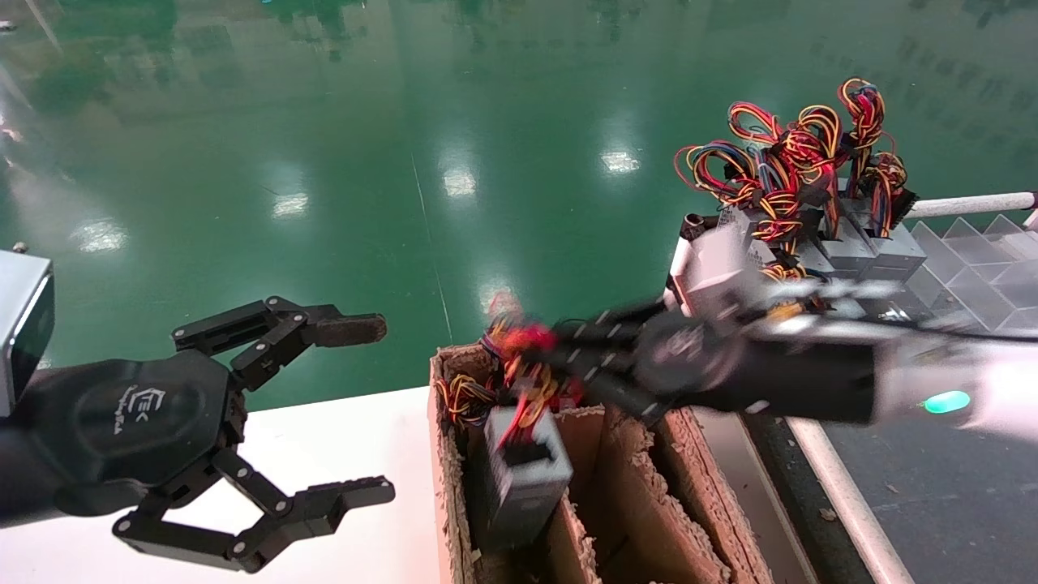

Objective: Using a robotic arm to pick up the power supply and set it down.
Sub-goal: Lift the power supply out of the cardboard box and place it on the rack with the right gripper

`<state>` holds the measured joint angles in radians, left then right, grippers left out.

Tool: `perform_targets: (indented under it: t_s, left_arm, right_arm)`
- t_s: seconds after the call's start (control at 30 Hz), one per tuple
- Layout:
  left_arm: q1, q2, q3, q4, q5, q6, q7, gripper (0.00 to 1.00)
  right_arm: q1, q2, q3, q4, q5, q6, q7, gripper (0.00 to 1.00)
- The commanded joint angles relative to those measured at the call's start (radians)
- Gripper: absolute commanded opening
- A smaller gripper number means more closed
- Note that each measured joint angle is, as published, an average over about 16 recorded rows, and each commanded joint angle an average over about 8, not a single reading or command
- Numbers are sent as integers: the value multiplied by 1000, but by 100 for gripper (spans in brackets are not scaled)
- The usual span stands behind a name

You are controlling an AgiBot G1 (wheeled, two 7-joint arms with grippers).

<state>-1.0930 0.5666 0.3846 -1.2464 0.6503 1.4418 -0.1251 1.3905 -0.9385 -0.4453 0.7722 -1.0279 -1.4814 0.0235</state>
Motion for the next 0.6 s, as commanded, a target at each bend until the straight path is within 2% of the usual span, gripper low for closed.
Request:
perform_targets:
  t_s: [0.03, 0.3, 0.6]
  left_arm:
    - [0, 0, 0, 0, 0, 0, 0, 100]
    - [0, 0, 0, 0, 0, 0, 0, 100]
    - [0, 0, 0, 0, 0, 0, 0, 100]
  right_arm:
    - [0, 38, 28, 34, 34, -2, 13, 0]
    - [72, 153, 125, 47, 123, 2, 4, 0]
    - [258, 256, 157, -46, 73, 2, -52, 0]
